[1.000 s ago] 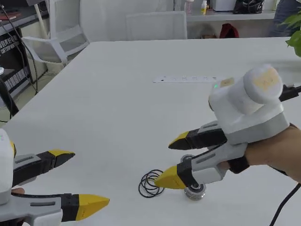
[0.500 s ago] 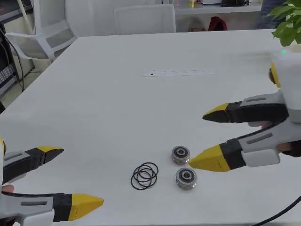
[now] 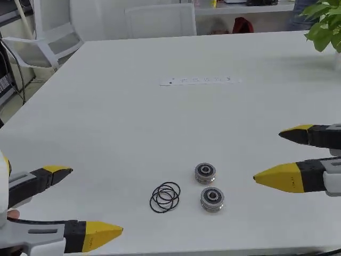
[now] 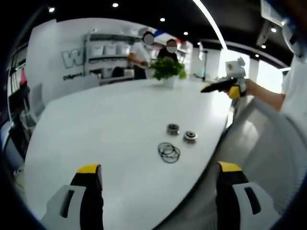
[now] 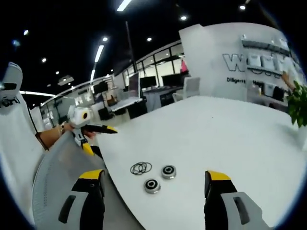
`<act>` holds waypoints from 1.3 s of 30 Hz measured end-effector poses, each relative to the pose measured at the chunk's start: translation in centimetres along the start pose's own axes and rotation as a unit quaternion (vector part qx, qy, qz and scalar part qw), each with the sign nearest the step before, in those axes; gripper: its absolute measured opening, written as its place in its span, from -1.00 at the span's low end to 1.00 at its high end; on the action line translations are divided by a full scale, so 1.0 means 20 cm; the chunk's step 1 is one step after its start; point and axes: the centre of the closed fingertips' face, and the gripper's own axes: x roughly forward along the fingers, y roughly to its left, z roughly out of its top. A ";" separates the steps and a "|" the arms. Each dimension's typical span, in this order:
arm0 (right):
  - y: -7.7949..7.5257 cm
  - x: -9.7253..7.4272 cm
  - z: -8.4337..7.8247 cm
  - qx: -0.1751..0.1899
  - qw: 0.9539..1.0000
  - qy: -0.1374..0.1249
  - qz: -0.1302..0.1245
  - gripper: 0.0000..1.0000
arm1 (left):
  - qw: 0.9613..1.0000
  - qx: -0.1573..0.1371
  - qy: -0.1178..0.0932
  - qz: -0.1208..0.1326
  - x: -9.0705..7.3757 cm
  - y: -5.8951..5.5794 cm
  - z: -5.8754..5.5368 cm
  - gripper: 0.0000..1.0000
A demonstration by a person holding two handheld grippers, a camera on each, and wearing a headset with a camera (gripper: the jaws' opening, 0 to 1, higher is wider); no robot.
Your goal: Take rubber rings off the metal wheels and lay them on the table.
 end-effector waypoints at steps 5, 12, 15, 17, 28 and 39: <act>-0.04 -0.03 -0.05 0.054 0.998 -0.011 -0.013 0.97 | 1.000 0.004 -0.001 0.001 0.00 0.00 0.00 1.00; -0.05 -0.05 -0.18 0.060 0.998 0.020 -0.030 0.98 | 1.000 0.003 0.006 0.001 0.00 -0.01 -0.01 1.00; -0.03 -0.06 -0.23 0.058 0.997 0.037 -0.034 0.98 | 1.000 0.002 0.010 0.004 0.00 -0.01 -0.01 1.00; -0.02 -0.06 -0.26 0.051 0.997 0.054 -0.034 0.98 | 1.000 0.002 0.010 0.006 0.00 0.00 -0.01 1.00; 0.07 -0.07 -0.42 0.014 0.991 0.128 -0.033 0.95 | 1.000 -0.003 0.009 0.010 -0.02 0.01 -0.02 1.00; 0.07 -0.09 -0.41 0.059 0.992 0.106 -0.041 0.87 | 0.999 -0.030 0.001 0.030 -0.04 0.05 -0.03 0.99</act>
